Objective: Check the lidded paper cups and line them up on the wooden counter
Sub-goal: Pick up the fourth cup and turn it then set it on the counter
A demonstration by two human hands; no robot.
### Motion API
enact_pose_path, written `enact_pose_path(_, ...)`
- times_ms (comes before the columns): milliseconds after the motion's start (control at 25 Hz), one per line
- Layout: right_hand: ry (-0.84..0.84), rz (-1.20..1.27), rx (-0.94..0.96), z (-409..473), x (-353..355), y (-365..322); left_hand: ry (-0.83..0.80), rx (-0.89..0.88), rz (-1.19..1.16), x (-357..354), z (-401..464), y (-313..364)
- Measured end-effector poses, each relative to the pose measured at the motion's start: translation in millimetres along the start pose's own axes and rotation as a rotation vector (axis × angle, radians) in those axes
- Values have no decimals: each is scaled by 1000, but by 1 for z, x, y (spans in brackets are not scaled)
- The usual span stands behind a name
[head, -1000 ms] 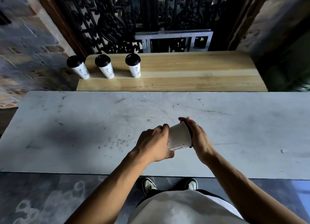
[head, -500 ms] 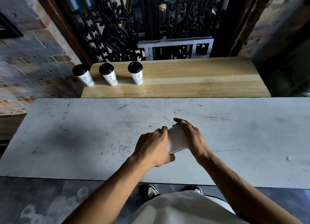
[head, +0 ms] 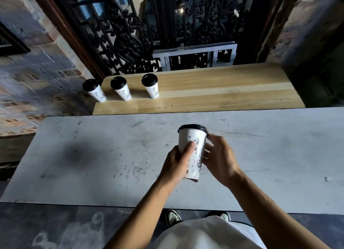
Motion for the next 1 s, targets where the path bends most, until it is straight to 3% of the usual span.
enact_pose_path(120,-60,-55,-40,-3,4,12,-3,18,-53,-9,-3,-1)
enact_pose_path(440,-29,-48,-12,0,11,10,-2,-6,-77,-19,-7,0)
enact_pose_path(600,-25,-69,6,0,17,5,12,-79,94,-11,-5,5)
enact_pose_path(720,-27,-127,24,0,22,1,84,-127,189,0,-2,9)
enact_pose_path(1000,-79,-250,84,-5,22,1,349,-382,-17,17,-4,24)
Point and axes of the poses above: each hand's wrist, its own z-axis towards the middle knuckle, its own x-axis out of the back of the hand, y = z × x, the point moved 5 cm from there along z, towards the middle knuckle, and after that the axes turned 10 degrees about y, right-handed, at the moved point
